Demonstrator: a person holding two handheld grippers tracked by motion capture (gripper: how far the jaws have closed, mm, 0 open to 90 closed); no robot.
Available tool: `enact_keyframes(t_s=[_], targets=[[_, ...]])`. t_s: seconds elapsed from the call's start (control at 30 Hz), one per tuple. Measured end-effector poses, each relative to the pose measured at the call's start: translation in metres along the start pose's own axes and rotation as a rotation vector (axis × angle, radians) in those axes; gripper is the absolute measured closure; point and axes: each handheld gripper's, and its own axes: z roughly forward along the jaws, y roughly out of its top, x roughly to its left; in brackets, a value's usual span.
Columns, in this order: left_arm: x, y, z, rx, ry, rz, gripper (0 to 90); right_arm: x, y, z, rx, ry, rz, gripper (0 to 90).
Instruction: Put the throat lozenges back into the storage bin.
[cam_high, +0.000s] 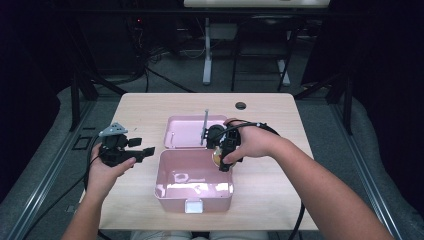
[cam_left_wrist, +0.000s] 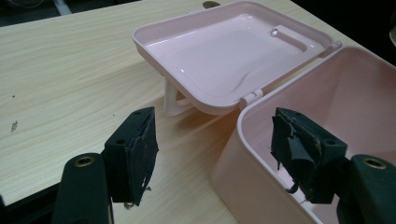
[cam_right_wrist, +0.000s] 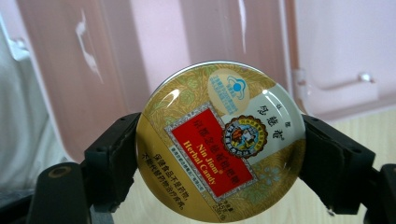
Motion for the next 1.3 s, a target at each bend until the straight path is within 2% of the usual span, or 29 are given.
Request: enact_keyframes(t_s=[0.27,0.4,0.67,1.3], targets=[[0.000,0.000,0.000,-0.004,0.002,0.000,31.3,0.009,0.008,0.010,0.013,0.004,-0.037,19.7],[0.000,0.000,-0.001,-0.005,0.002,0.000,31.3,0.013,0.011,0.013,0.007,0.020,-0.040,19.7],[-0.001,0.000,0.000,-0.004,0.001,0.003,31.3,0.016,0.013,0.024,0.030,0.017,-0.058,19.6],[-0.001,0.000,0.000,-0.005,0.003,0.002,31.3,0.021,0.013,0.044,0.023,0.034,-0.053,19.6]])
